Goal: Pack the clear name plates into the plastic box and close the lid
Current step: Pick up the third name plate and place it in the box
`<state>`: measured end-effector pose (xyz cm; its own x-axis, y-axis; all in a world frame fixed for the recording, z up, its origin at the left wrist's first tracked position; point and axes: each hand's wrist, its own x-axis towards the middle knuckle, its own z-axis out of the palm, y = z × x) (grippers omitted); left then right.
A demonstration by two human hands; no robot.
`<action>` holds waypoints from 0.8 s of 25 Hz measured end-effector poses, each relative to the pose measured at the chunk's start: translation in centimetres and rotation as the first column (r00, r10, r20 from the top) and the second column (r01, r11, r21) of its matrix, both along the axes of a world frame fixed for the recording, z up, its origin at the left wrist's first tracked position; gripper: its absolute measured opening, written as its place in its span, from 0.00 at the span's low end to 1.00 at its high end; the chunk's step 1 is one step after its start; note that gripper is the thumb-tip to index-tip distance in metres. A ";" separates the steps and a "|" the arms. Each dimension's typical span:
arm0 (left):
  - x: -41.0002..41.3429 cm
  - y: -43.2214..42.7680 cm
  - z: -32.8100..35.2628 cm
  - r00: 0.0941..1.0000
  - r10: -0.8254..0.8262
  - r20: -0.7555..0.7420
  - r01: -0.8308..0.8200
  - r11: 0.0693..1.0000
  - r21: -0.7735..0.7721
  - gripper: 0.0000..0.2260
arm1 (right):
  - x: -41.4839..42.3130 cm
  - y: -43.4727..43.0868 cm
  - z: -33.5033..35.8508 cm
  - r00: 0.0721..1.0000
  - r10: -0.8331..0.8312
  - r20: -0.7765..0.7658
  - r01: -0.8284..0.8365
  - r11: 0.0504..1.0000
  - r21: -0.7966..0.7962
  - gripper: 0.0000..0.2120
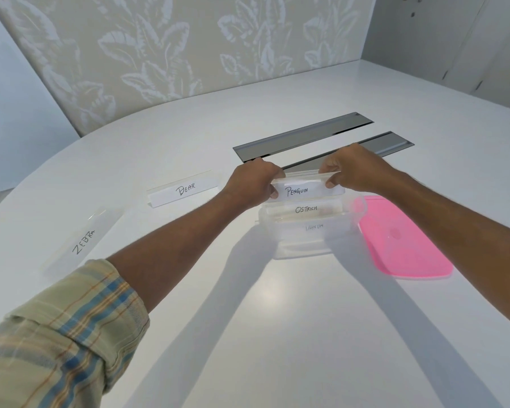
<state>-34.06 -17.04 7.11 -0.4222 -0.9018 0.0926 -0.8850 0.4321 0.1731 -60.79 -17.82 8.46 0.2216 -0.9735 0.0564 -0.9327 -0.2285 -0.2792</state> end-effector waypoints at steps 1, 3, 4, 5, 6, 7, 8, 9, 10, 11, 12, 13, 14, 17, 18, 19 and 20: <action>-0.6 -0.1 -0.3 1.000 -0.009 0.015 0.009 1.000 -0.002 0.24 | -0.5 -0.1 -0.4 1.000 0.000 -0.009 0.000 1.000 0.009 0.17; -1.3 -0.5 -0.8 0.999 -0.023 0.034 0.023 1.000 -0.007 0.25 | -1.3 -0.2 -1.2 1.000 0.011 -0.016 -0.011 1.000 0.020 0.17; -1.7 -0.7 -0.9 0.999 -0.029 0.039 0.029 1.000 -0.003 0.24 | -1.6 -0.3 -1.5 1.000 0.019 -0.010 -0.019 0.999 0.031 0.17; -1.9 -0.9 -1.0 0.998 -0.035 0.046 0.035 0.999 0.002 0.24 | -1.9 -0.4 -1.8 1.000 0.025 -0.002 -0.025 0.999 0.041 0.18; -2.2 -1.0 -1.1 0.998 -0.040 0.053 0.039 0.999 0.008 0.23 | -2.2 -0.6 -2.0 1.000 0.027 0.003 -0.027 0.998 0.049 0.18; -2.4 -1.1 -1.3 0.997 -0.043 0.057 0.042 0.999 0.013 0.22 | -2.4 -0.7 -2.2 1.000 0.027 0.005 -0.027 0.998 0.057 0.19; -2.7 -1.2 -1.6 0.997 -0.045 0.060 0.044 0.999 0.019 0.22 | -2.6 -0.8 -2.3 1.000 0.025 0.004 -0.025 0.998 0.066 0.19; -2.9 -1.2 -1.9 0.997 -0.045 0.065 0.043 0.999 0.027 0.21 | -2.8 -0.8 -2.5 1.000 0.025 0.001 -0.025 0.997 0.075 0.19; -3.1 -1.2 -2.2 0.996 -0.045 0.074 0.043 0.998 0.039 0.21 | -2.9 -0.9 -2.6 0.999 0.031 -0.011 -0.030 0.996 0.084 0.19; -3.3 -1.3 -2.5 0.995 -0.051 0.085 0.046 0.997 0.056 0.20 | -2.9 -0.9 -2.7 0.999 0.041 -0.029 -0.038 0.995 0.095 0.19; -3.4 -1.4 -2.8 0.994 -0.059 0.096 0.052 0.996 0.075 0.20 | -2.8 -0.9 -2.9 0.997 0.056 -0.052 -0.050 0.993 0.107 0.19; -3.5 -1.5 -3.0 0.992 -0.067 0.108 0.057 0.994 0.096 0.21 | -2.5 -0.9 -3.0 0.994 0.075 -0.081 -0.065 0.990 0.121 0.18; -3.6 -1.5 -3.1 0.990 -0.071 0.121 0.056 0.991 0.118 0.21 | -2.3 -0.9 -3.2 0.988 0.098 -0.116 -0.082 0.987 0.137 0.18; -3.9 -1.6 -3.5 0.980 -0.091 0.177 0.061 0.984 0.170 0.22 | -1.5 -0.9 -3.6 0.967 0.152 -0.205 -0.108 0.972 0.209 0.19; -4.0 -1.7 -3.6 0.974 -0.105 0.198 0.069 0.981 0.181 0.21 | -1.3 -0.9 -3.7 0.962 0.163 -0.220 -0.110 0.965 0.238 0.19; -4.1 -1.7 -3.8 0.968 -0.121 0.220 0.079 0.979 0.189 0.20 | -1.1 -1.0 -4.0 0.958 0.172 -0.228 -0.110 0.959 0.260 0.19; -4.2 -1.7 -4.0 0.961 -0.137 0.240 0.090 0.976 0.198 0.19 | -0.9 -1.0 -4.2 0.955 0.180 -0.235 -0.113 0.955 0.273 0.18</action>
<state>-38.25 -18.76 3.12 -0.5110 -0.8379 -0.1920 -0.8570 0.5140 0.0374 -61.68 -18.80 4.27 0.3367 -0.9034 -0.2656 -0.9416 -0.3206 -0.1034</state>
